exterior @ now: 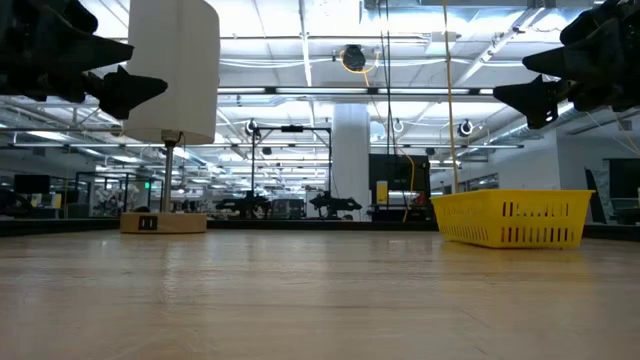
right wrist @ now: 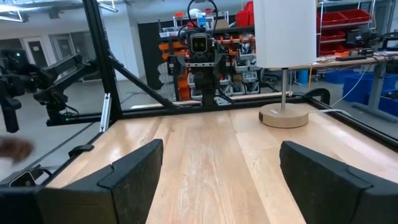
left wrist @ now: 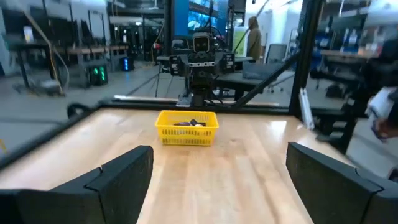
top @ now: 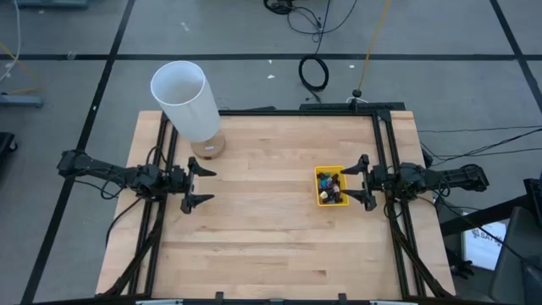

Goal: Pick & Place Nail Polish
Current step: Return to Home Position

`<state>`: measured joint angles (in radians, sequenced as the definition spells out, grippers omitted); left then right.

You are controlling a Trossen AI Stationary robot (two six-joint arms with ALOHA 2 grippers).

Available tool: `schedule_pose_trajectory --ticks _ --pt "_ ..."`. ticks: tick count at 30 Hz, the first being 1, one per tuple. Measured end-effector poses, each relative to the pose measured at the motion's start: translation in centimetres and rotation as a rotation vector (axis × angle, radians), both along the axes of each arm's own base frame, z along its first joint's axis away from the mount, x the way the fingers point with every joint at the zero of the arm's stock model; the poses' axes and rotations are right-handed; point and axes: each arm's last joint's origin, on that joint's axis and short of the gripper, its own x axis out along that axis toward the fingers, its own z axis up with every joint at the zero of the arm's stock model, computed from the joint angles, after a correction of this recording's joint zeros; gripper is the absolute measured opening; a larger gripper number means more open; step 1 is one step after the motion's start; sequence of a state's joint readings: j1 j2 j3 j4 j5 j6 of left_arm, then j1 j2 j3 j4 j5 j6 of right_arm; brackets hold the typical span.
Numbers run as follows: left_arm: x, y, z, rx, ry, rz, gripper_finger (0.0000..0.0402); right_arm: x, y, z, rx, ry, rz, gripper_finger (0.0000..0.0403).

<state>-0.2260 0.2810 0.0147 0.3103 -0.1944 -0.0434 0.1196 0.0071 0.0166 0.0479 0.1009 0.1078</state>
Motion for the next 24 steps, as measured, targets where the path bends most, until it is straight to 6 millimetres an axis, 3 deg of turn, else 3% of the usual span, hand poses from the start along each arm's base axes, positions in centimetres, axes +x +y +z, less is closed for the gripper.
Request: schedule_pose_trajectory --ticks 6,24 --pt "0.0 0.0 0.0 0.114 -0.004 0.004 0.0356 0.0 0.0 0.0 0.003 0.0 0.0 0.0309" --pt "0.0 0.0 0.0 0.116 -0.004 0.004 0.0356 -0.02 -0.01 0.39 0.008 -0.041 -0.004 0.0309"
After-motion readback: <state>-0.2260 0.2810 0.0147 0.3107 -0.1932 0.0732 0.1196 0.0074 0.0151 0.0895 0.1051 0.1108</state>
